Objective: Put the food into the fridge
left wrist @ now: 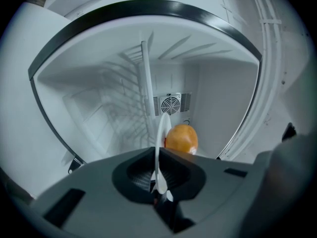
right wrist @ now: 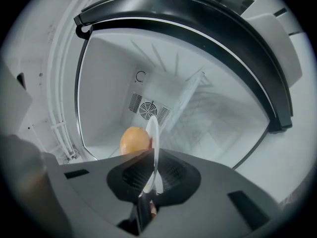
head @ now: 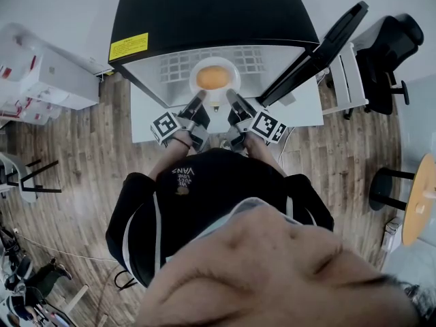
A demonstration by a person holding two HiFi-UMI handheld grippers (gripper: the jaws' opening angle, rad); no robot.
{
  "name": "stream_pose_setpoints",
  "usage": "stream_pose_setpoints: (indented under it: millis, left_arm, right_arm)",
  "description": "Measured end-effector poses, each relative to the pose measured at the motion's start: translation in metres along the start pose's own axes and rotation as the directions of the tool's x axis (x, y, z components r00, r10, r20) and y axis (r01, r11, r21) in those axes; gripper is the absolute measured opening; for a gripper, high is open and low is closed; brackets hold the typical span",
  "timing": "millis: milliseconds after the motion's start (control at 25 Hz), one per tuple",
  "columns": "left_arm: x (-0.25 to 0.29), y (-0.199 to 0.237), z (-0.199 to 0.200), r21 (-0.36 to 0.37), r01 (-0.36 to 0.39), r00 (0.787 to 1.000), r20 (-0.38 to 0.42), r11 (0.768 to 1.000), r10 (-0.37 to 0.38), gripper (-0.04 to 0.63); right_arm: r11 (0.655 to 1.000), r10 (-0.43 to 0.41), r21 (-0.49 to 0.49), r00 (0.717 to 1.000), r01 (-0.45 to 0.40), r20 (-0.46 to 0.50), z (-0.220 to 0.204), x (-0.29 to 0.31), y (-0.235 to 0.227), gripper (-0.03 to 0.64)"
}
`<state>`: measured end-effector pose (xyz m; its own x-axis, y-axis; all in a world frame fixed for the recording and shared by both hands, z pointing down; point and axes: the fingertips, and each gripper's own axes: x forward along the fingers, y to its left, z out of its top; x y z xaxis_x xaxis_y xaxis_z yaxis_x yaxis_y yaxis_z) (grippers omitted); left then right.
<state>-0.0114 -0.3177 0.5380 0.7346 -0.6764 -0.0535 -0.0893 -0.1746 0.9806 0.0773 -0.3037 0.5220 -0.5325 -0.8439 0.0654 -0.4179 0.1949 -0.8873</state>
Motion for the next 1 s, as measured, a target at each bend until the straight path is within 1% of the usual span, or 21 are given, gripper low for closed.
stream_pose_setpoints:
  millis: [160,280,440,520,600,800,1000]
  left_arm:
    - [0.002,0.004,0.003,0.001,-0.011,1.000,0.011,1.000,0.011,0.029]
    - [0.004,0.004,0.005,-0.018,-0.014,1.000,0.021,1.000,0.014,0.029]
    - [0.011,-0.003,0.007,-0.025,0.020,0.999,0.030,0.999,-0.020,0.029]
    - [0.012,0.000,0.009,-0.040,0.015,0.999,0.036,0.999,-0.013,0.029]
    - [0.014,0.002,0.011,-0.040,0.009,0.999,0.042,0.999,-0.007,0.029]
    - [0.021,-0.008,0.015,-0.062,0.059,0.997,0.059,0.996,-0.055,0.029]
    - [0.024,-0.010,0.020,-0.063,0.068,0.996,0.064,0.996,-0.064,0.029]
  right_arm:
    - [1.000,0.001,0.010,1.000,-0.001,-0.004,0.003,0.003,-0.001,0.023]
    - [1.000,0.000,0.007,1.000,0.000,-0.009,0.006,0.006,-0.001,0.023]
    - [1.000,-0.008,0.006,1.000,0.008,-0.010,0.010,0.009,-0.004,0.023]
    - [1.000,-0.007,0.003,1.000,0.008,-0.010,0.012,0.011,-0.004,0.023]
    - [1.000,-0.007,0.001,1.000,0.007,-0.010,0.013,0.012,-0.005,0.025]
    - [1.000,-0.012,-0.004,1.000,0.011,-0.015,0.017,0.018,-0.007,0.034]
    - [1.000,-0.011,-0.010,1.000,0.011,-0.024,0.020,0.023,-0.007,0.043]
